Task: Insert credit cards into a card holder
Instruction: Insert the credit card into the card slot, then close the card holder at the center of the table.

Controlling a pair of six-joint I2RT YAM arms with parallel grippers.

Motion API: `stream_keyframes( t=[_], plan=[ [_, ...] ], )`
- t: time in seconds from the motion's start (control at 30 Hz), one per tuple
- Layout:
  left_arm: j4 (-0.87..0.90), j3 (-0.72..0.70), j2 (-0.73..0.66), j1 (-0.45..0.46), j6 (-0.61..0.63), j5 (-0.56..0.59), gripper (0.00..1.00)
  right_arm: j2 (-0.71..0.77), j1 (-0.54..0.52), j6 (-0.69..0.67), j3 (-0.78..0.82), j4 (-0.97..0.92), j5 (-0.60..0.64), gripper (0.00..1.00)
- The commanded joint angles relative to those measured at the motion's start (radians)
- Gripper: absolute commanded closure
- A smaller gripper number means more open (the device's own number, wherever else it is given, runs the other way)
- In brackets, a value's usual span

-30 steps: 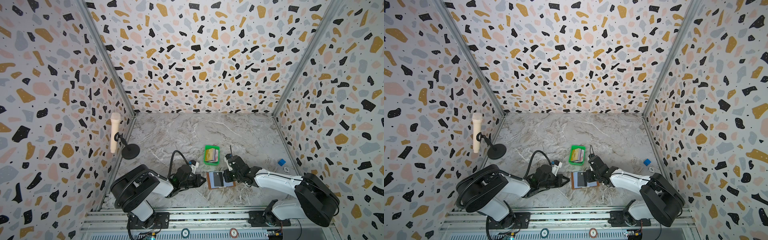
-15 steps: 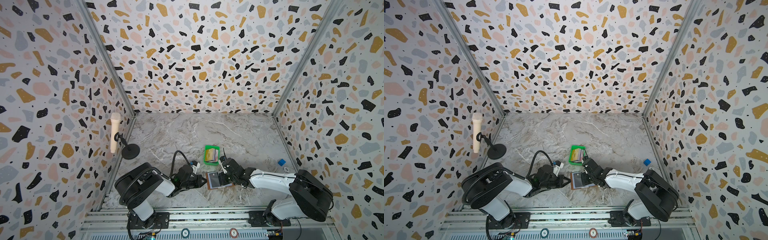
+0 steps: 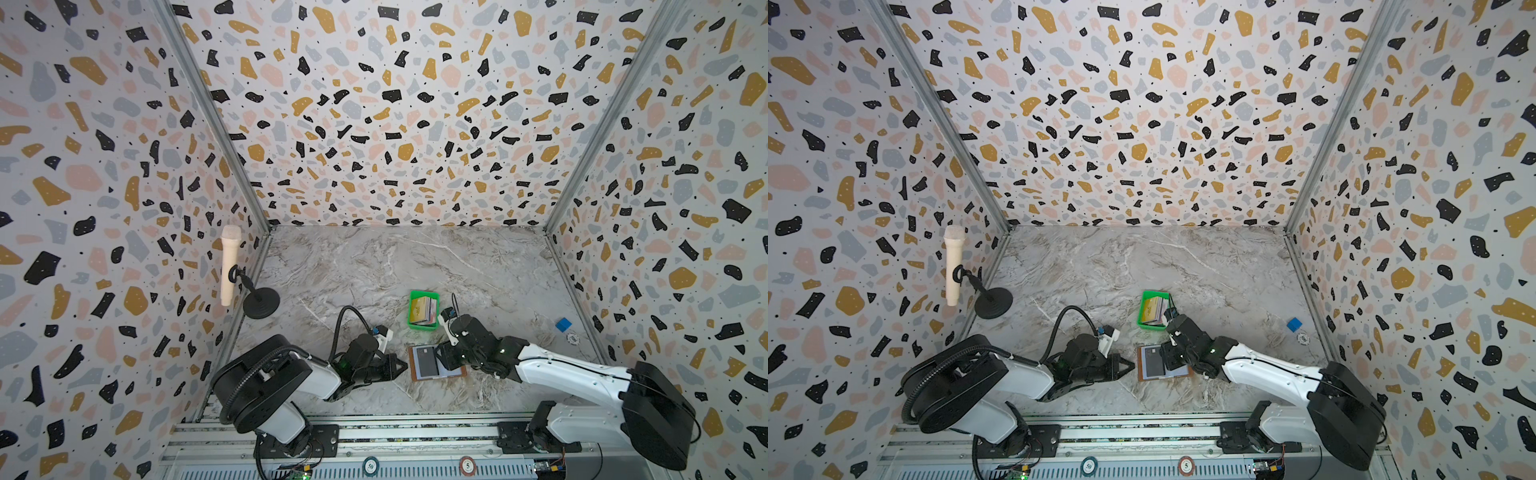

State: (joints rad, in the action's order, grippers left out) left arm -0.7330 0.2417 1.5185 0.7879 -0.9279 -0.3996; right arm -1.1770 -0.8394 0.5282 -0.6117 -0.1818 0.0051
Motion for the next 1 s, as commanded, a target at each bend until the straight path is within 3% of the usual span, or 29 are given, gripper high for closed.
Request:
stream_keyframes(
  t=[0.0, 0.23, 0.37, 0.6, 0.7, 0.87, 0.97],
  plan=[
    [-0.003, -0.001, -0.031, -0.003, 0.003, 0.015, 1.00, 0.055, 0.112, -0.050, -0.006, -0.103, 0.020, 0.49],
    [-0.008, 0.014, -0.029, -0.001, 0.010, 0.013, 1.00, 0.028, 0.165, -0.060, 0.026, -0.108, -0.011, 0.41],
    [-0.014, 0.016, -0.013, -0.001, 0.012, 0.007, 1.00, -0.020, 0.166, -0.047, 0.034, -0.115, 0.017, 0.45],
    [-0.029, 0.011, -0.007, 0.004, 0.013, 0.002, 1.00, 0.044, 0.166, -0.025, 0.086, -0.134, 0.043, 0.46],
    [-0.033, 0.019, 0.003, 0.007, 0.013, -0.002, 1.00, 0.031, 0.167, -0.010, 0.106, -0.118, 0.013, 0.56],
    [-0.019, 0.034, 0.025, 0.013, 0.023, -0.007, 1.00, 0.034, 0.155, -0.002, 0.096, -0.105, -0.018, 0.92],
    [-0.013, 0.047, 0.048, 0.020, 0.029, -0.008, 1.00, 0.071, 0.141, 0.001, 0.071, -0.096, -0.060, 1.00]
  ],
)
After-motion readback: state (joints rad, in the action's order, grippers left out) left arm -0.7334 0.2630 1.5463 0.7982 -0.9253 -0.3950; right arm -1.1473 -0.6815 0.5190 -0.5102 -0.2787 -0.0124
